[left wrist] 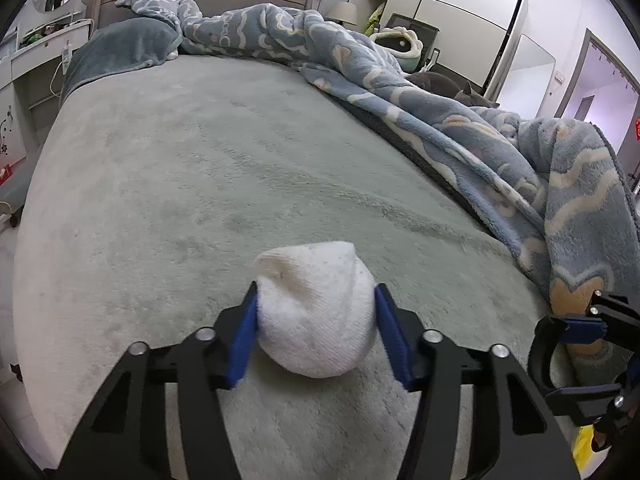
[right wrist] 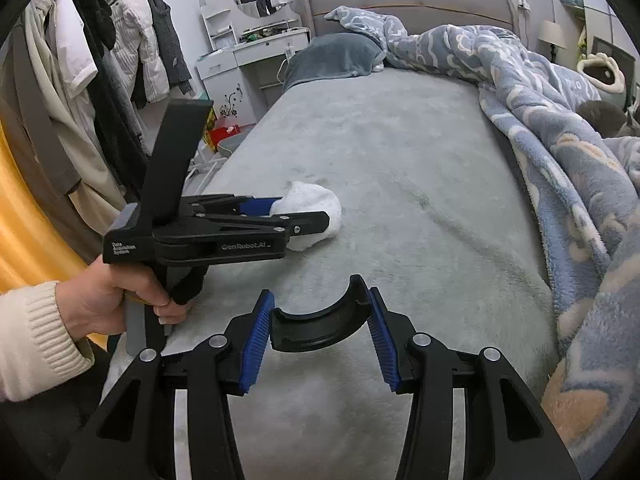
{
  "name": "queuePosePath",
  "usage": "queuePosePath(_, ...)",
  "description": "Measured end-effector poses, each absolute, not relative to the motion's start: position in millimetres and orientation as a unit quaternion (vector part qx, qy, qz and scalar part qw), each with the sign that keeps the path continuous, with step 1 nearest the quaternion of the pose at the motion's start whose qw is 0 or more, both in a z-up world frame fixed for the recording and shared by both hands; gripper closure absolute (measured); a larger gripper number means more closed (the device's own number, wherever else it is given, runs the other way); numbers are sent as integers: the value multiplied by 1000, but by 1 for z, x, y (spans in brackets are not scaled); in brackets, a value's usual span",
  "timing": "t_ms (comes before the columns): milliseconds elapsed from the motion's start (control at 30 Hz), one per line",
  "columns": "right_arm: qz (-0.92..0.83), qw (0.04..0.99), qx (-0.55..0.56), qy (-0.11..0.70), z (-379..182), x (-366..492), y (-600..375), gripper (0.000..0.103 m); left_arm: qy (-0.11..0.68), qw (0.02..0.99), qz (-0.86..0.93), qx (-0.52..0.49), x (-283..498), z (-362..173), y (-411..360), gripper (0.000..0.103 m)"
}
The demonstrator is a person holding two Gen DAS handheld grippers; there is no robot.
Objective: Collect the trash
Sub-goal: 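Grasp the black clip with the right gripper while the left gripper grasps the white tissue ball, then carry the tissue ball and black clip over to the teal bin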
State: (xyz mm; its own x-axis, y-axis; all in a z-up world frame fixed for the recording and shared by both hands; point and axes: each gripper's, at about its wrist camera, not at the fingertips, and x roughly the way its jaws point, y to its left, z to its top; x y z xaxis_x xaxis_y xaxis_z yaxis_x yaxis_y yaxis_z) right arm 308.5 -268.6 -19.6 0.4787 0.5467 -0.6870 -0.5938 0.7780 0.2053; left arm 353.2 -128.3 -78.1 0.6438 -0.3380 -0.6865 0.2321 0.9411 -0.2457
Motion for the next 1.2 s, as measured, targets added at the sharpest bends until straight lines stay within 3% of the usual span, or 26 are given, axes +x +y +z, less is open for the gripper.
queuePosePath(233,318,869,-11,378,-4,299,-272,55,389,906,-153,-69,336,-75,-126,52)
queuePosePath(1200,263,881,38,392,7,216,-219,55,388,914,-107,-58,231,-58,-62,52)
